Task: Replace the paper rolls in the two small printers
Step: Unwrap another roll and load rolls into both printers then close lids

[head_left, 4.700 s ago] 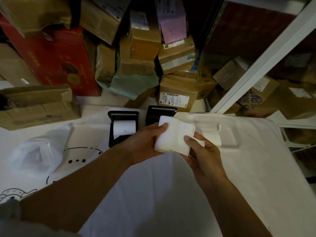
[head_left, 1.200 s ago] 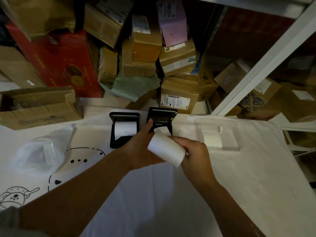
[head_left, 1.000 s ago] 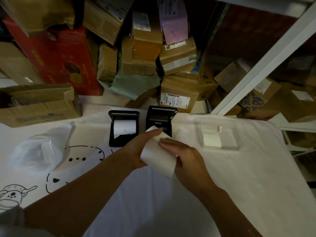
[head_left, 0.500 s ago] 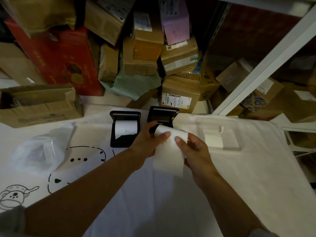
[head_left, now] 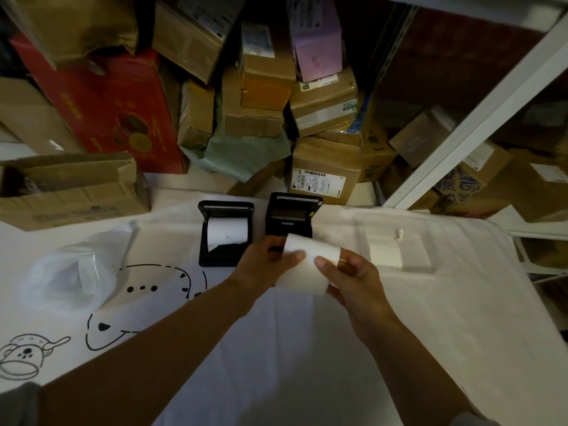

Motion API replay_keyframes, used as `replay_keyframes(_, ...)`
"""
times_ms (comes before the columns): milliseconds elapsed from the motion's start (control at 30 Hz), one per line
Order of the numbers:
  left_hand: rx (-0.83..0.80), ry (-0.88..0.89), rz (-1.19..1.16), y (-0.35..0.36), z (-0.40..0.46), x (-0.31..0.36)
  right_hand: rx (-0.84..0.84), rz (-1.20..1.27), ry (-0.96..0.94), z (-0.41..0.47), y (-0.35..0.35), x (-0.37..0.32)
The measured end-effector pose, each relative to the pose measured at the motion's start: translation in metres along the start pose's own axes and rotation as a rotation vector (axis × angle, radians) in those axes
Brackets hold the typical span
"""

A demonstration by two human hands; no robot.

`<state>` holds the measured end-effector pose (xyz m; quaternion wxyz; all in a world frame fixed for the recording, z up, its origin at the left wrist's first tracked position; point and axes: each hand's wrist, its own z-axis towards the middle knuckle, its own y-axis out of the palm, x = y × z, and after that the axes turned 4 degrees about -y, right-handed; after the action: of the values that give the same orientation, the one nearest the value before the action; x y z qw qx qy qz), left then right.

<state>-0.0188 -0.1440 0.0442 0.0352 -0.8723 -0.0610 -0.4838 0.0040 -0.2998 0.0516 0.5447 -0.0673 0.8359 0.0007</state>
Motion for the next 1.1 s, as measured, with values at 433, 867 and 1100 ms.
replay_keyframes(433, 0.014, -0.200, -0.058, 0.002, 0.032, -0.036, -0.018, -0.005, 0.124, 0.036, 0.002, 0.042)
replay_keyframes(867, 0.443, 0.093, 0.447, 0.003, 0.105, -0.040, 0.129, -0.478, -0.161, 0.119, 0.034, 0.036)
replay_keyframes(1100, 0.517, 0.175, 0.386, 0.005, 0.099, -0.050, 0.082, -0.568, -0.242, 0.117, 0.035, 0.040)
